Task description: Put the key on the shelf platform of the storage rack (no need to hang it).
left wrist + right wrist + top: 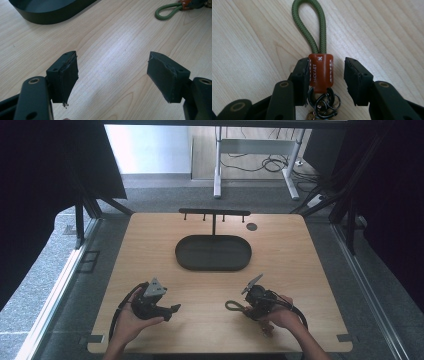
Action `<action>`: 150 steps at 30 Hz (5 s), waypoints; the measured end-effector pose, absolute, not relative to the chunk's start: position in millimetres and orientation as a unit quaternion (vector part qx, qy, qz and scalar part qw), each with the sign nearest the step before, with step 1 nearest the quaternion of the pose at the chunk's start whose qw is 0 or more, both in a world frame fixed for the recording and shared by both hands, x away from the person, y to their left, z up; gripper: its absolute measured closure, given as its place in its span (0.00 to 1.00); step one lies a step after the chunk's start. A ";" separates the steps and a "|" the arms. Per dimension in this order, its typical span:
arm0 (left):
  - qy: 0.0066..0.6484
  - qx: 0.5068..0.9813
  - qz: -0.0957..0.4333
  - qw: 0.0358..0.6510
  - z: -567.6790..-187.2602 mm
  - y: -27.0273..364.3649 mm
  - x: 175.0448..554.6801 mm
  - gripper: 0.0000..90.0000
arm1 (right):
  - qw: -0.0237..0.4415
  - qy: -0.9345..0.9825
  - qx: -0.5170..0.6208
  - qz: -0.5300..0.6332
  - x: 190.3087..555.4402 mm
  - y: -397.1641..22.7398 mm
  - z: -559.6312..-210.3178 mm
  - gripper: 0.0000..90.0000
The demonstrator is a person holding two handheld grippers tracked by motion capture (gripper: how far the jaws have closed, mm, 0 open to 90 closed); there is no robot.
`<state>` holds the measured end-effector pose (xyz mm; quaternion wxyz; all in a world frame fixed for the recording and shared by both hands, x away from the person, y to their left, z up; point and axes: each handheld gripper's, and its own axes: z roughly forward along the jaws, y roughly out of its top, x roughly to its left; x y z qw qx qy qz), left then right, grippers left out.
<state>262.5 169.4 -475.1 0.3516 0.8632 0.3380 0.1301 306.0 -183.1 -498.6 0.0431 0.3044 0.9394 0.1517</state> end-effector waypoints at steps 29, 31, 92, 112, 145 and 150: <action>0.336 0.864 0.128 0.352 -475.0 167.2 261.5 0.28 | 0.036 0.937 0.308 0.161 303.3 -190.6 -493.9 0.75; 0.336 0.864 0.128 0.352 -475.3 167.2 261.6 0.28 | 0.038 0.936 0.308 0.165 303.3 -192.3 -489.5 0.75; 0.333 0.867 0.127 0.348 -477.5 165.2 262.9 0.28 | 0.096 0.923 0.290 0.234 312.5 -199.6 -406.2 0.75; 0.334 0.870 0.121 0.342 -480.5 163.8 264.4 0.28 | 0.105 0.915 0.293 0.256 329.0 -192.6 -381.1 0.75; 0.334 0.869 0.123 0.344 -479.2 164.7 263.8 0.28 | 0.102 0.921 0.282 0.247 355.0 -173.0 -354.5 0.75; 0.333 0.870 0.122 0.344 -479.4 164.3 263.7 0.28 | 0.104 0.921 0.286 0.243 360.5 -170.4 -351.6 0.75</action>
